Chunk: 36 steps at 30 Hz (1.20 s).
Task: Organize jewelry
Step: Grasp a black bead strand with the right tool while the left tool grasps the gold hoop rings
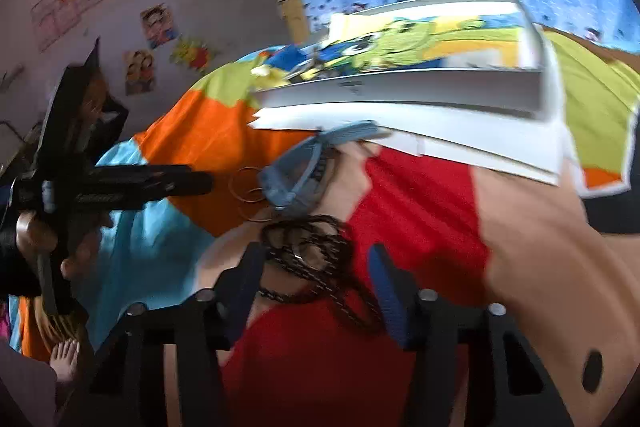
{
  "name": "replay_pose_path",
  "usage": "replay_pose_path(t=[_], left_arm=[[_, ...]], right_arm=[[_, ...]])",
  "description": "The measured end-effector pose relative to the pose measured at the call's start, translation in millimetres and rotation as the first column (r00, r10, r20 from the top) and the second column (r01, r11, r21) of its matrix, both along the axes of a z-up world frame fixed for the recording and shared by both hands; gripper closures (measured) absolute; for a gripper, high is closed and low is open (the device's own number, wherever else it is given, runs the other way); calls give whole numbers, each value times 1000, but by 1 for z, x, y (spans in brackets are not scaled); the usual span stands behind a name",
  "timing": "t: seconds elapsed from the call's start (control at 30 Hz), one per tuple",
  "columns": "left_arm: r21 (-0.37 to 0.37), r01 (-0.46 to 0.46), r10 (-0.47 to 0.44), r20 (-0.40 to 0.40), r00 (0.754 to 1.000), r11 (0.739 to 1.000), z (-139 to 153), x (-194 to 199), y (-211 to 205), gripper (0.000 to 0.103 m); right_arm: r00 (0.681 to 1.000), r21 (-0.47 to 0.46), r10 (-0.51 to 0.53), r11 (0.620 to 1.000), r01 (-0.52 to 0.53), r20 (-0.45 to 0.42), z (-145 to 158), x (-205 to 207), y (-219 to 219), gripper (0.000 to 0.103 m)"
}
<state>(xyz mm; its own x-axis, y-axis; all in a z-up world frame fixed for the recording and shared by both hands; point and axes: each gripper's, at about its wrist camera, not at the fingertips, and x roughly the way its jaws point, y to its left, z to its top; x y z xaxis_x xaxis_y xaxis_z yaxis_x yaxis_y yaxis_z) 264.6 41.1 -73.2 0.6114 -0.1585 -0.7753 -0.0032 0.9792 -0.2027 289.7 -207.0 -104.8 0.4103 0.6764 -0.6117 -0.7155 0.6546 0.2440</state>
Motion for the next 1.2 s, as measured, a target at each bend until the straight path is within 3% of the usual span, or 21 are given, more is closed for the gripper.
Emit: replay_pose_path(t=[0.1,0.3,0.43,0.6,0.7,0.93,1.2], left_arm=[[-36,5,-6,-30,1000,999,-4,11,7,70],[-61,22,-28,-92,995,998,-12,31,15,73],[-43,24,-30,-137,990,999,-19,40,15,73],[-9,15,-17,-162,987,1000,-28,43,13,93],[-16,-7,4,-161,987,1000,-30,41,17,98],[-59,-39,30,-139,990,997,-21,25,22,102],[-56,-46,40,-97,994,997,-3,-1,9,103]], right_arm=[[999,-38,40,998,-40,-5,-4,3,18,67],[999,-94,42,995,-45,-27,-15,10,36,72],[997,-107,17,994,-25,-71,-26,19,36,82],[997,-83,12,996,-19,-81,-27,19,30,93],[997,-63,10,998,-15,-78,-25,19,28,95],[996,-1,5,1000,-5,-89,-18,20,21,99],[993,68,12,998,-4,-114,-10,20,14,100]])
